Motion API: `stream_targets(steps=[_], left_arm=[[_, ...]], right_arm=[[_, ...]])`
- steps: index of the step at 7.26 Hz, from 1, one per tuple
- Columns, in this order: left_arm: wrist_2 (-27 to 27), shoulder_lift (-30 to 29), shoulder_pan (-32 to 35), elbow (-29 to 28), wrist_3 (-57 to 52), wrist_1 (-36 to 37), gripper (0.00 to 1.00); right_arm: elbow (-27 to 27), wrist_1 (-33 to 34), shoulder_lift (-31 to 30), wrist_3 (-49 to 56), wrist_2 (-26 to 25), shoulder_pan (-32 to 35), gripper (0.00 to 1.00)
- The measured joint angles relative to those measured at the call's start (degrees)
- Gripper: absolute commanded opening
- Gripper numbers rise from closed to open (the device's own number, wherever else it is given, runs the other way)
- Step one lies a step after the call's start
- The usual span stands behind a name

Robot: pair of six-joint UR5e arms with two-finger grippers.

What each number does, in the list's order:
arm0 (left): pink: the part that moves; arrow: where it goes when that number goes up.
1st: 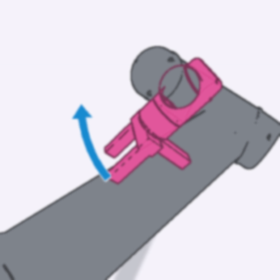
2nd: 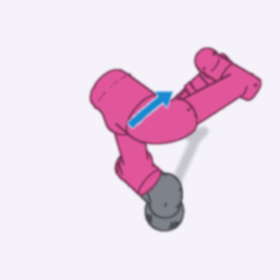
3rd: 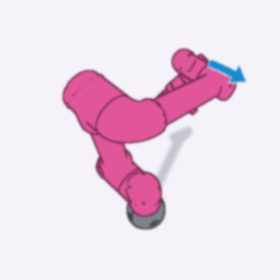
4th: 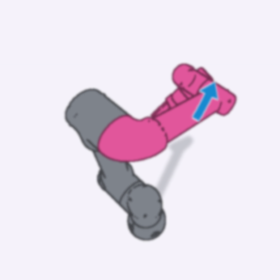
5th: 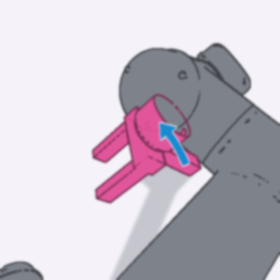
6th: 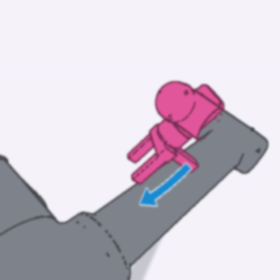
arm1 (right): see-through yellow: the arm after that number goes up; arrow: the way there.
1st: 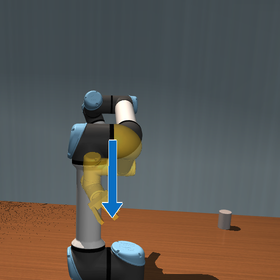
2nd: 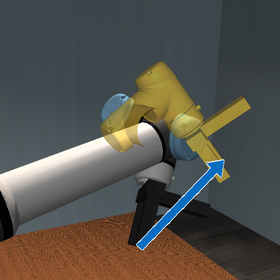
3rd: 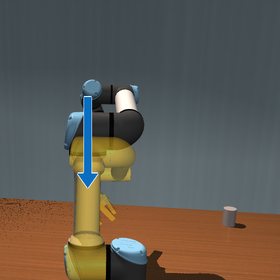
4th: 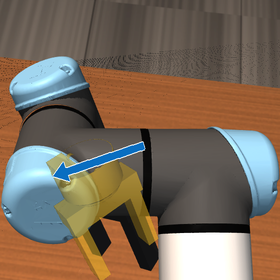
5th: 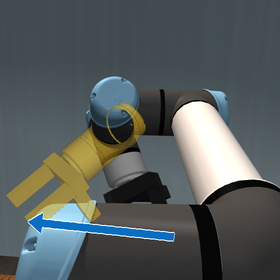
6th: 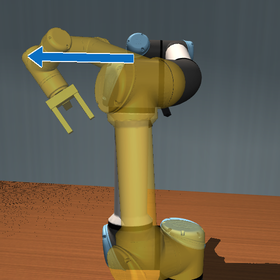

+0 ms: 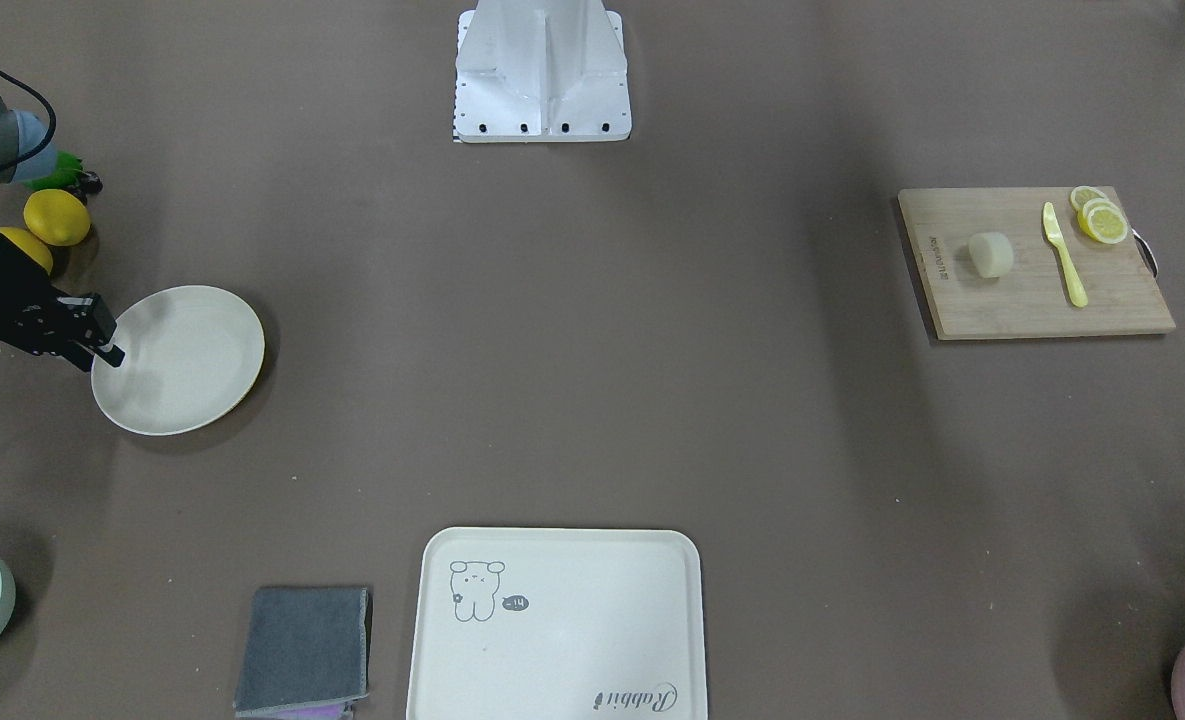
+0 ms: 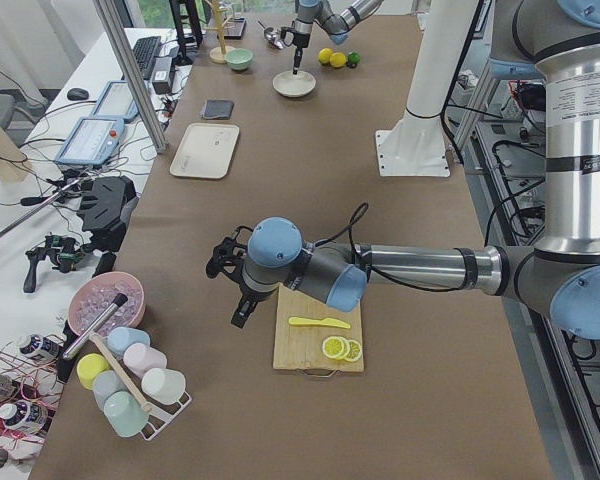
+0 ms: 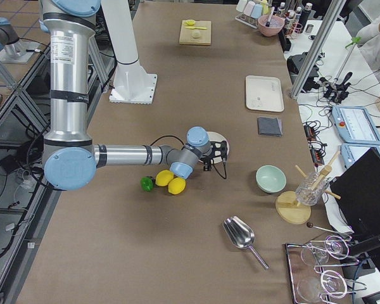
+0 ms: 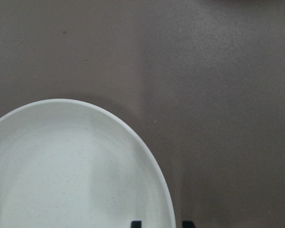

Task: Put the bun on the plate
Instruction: 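Reach the right gripper to the white round plate's rim and grasp it, then drag the white plate with the right gripper toward the table center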

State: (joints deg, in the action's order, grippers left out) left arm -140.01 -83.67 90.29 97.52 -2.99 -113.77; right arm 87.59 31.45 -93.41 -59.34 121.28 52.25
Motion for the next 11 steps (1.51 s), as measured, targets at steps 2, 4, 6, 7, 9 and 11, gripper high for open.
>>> stream_targets(steps=[2, 4, 6, 7, 9, 11], left_arm=[[0.00, 0.14, -0.01, -0.04, 0.00, -0.08, 0.98], [0.00, 0.17, -0.02, -0.14, 0.00, -0.07, 0.98], [0.00, 0.18, -0.02, -0.30, 0.00, -0.05, 0.98], [0.00, 0.16, -0.03, -0.33, 0.00, -0.05, 0.98], [0.00, 0.10, -0.03, -0.33, 0.06, -0.03, 0.98], [0.00, 0.09, -0.17, -0.32, 0.09, 0.03, 0.98]], right_arm=[[0.24, -0.05, -0.36, 0.05, -0.24, -0.31, 0.00], [1.70, 0.23, -0.33, -0.09, -0.75, -0.43, 0.00], [4.78, 1.47, 1.54, -4.93, -0.64, -0.98, 0.00], [5.49, 3.20, 4.52, -9.44, -2.40, -2.96, 0.00], [6.71, 9.45, 12.51, -20.06, -10.22, -10.19, 0.00], [10.34, 21.61, 20.99, -27.21, -16.51, -16.46, 0.00]])
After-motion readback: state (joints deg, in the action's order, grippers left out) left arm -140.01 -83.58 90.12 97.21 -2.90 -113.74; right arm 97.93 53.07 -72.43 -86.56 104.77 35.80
